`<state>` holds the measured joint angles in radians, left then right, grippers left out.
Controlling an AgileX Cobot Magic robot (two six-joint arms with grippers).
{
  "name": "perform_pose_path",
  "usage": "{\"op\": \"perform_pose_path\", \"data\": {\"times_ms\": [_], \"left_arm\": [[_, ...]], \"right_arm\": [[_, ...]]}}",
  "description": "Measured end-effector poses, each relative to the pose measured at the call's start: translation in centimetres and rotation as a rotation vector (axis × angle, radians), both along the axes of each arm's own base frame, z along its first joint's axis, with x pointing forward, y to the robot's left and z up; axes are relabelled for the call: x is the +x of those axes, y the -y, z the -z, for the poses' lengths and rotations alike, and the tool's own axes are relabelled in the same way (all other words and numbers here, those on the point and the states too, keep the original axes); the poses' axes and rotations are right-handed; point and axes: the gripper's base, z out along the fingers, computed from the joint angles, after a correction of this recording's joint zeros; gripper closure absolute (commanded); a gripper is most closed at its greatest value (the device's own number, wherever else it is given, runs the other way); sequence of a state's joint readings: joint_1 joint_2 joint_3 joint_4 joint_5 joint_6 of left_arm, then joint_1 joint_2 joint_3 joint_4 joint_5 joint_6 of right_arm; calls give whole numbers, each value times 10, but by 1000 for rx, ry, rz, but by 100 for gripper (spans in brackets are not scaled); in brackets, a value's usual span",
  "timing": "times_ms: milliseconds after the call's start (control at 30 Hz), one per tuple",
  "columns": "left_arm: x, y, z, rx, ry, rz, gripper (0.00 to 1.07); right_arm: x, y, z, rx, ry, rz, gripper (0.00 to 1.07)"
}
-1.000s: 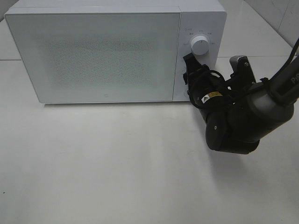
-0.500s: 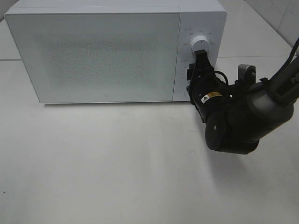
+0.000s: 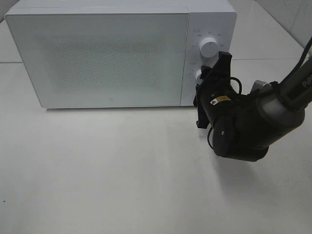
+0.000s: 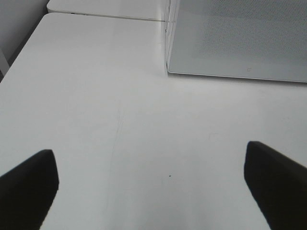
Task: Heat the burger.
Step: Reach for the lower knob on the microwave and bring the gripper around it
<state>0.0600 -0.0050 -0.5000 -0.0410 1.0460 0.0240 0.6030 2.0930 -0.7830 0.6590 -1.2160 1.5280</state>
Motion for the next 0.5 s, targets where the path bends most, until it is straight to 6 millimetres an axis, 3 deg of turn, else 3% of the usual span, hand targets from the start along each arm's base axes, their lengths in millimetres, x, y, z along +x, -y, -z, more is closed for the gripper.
{"op": "perform_pose_path", "data": {"times_ms": [500], "left_arm": [[0,0,0,0,0,0,9]], "right_arm": [[0,0,0,222,-3,63,107]]}}
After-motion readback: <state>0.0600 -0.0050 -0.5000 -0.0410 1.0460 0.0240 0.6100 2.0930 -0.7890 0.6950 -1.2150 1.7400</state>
